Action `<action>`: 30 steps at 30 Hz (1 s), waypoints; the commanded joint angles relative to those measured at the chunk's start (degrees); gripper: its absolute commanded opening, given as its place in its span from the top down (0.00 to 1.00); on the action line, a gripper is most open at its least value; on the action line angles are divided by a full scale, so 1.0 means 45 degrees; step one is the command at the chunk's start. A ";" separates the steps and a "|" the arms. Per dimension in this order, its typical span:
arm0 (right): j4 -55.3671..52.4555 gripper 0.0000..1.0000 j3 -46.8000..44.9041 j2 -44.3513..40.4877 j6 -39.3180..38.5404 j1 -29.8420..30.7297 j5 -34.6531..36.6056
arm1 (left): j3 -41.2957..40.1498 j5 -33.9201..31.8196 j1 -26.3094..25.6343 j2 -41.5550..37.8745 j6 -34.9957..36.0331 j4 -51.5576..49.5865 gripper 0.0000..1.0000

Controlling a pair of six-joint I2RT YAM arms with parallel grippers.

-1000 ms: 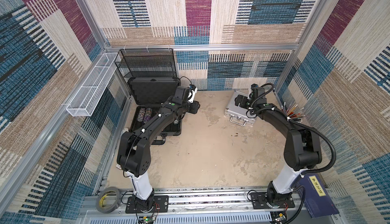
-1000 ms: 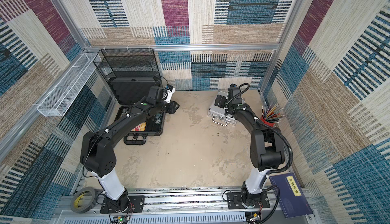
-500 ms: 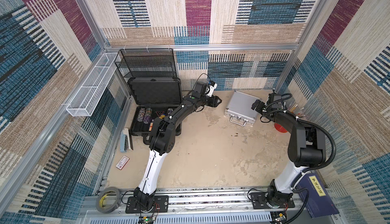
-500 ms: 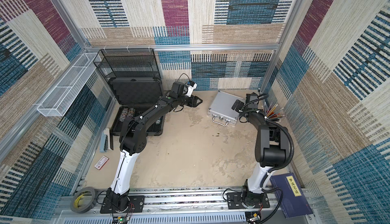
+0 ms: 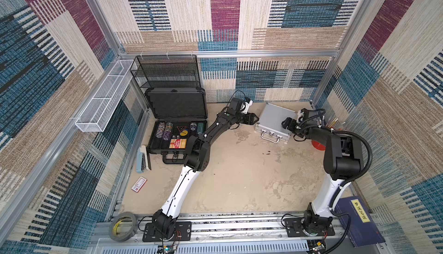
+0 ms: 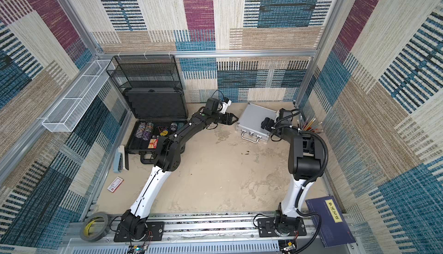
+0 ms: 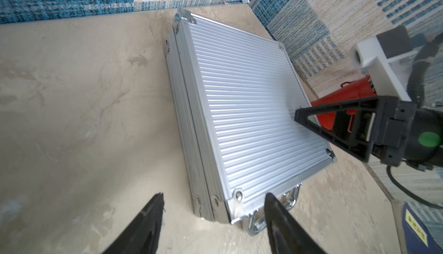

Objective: Open the poker set cases
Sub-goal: Move the poker set case to the center of the board.

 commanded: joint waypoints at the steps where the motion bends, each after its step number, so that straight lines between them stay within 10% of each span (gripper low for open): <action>1: 0.0763 0.11 0.0197 0.0278 -0.0647 0.0015 -0.1156 | 0.0495 -0.0109 -0.0021 0.0314 -0.0023 -0.0210 0.31; 22: 0.1228 0.21 0.1763 0.1766 -0.3198 0.0866 -0.3981 | 0.0340 -0.0029 0.0028 0.0693 -0.0345 -0.0036 0.35; 30: 0.0605 0.21 0.2953 0.2487 -0.3539 0.1881 -0.3766 | -0.4024 -0.0753 0.0185 -0.2026 0.0174 0.0857 0.45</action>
